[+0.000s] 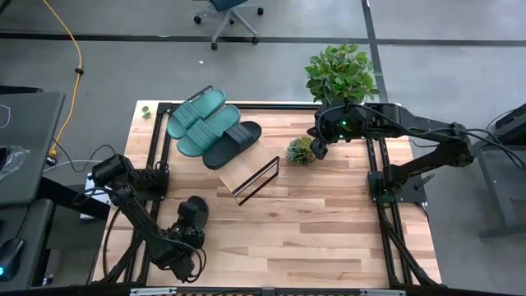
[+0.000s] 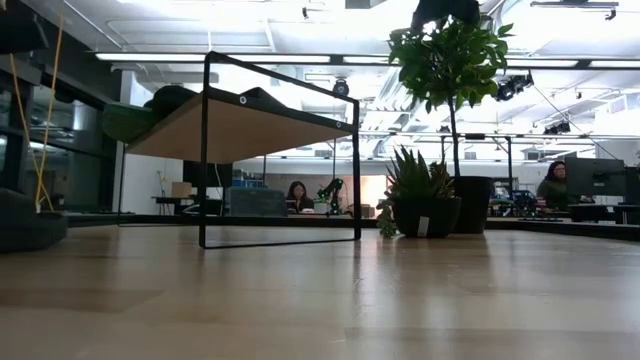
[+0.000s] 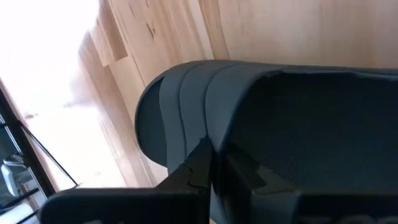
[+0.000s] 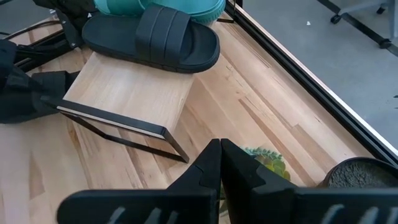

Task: Pick and place slippers onto the shelf
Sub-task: Put the black pair of slippers on the shelf

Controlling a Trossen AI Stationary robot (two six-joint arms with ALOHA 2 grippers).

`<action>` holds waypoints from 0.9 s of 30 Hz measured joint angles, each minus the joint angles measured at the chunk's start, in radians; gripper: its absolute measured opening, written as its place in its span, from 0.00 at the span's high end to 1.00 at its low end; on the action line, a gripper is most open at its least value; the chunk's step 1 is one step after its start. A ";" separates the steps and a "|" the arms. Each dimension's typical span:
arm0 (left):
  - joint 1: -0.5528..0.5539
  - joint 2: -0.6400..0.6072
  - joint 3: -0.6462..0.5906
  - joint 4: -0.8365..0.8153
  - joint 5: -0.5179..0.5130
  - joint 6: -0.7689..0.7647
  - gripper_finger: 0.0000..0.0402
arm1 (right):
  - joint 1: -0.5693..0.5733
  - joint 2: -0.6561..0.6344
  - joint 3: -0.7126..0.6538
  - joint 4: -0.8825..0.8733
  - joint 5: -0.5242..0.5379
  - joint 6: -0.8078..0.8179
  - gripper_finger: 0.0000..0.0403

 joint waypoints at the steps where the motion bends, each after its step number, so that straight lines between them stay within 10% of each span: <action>1: 0.000 0.000 0.001 -0.002 0.000 -0.011 0.96 | 0.000 0.000 0.000 0.000 0.000 -0.001 1.00; 27: 0.047 0.000 0.608 -0.317 -0.157 0.279 0.99 | 0.000 0.000 0.000 -0.022 0.037 -0.072 1.00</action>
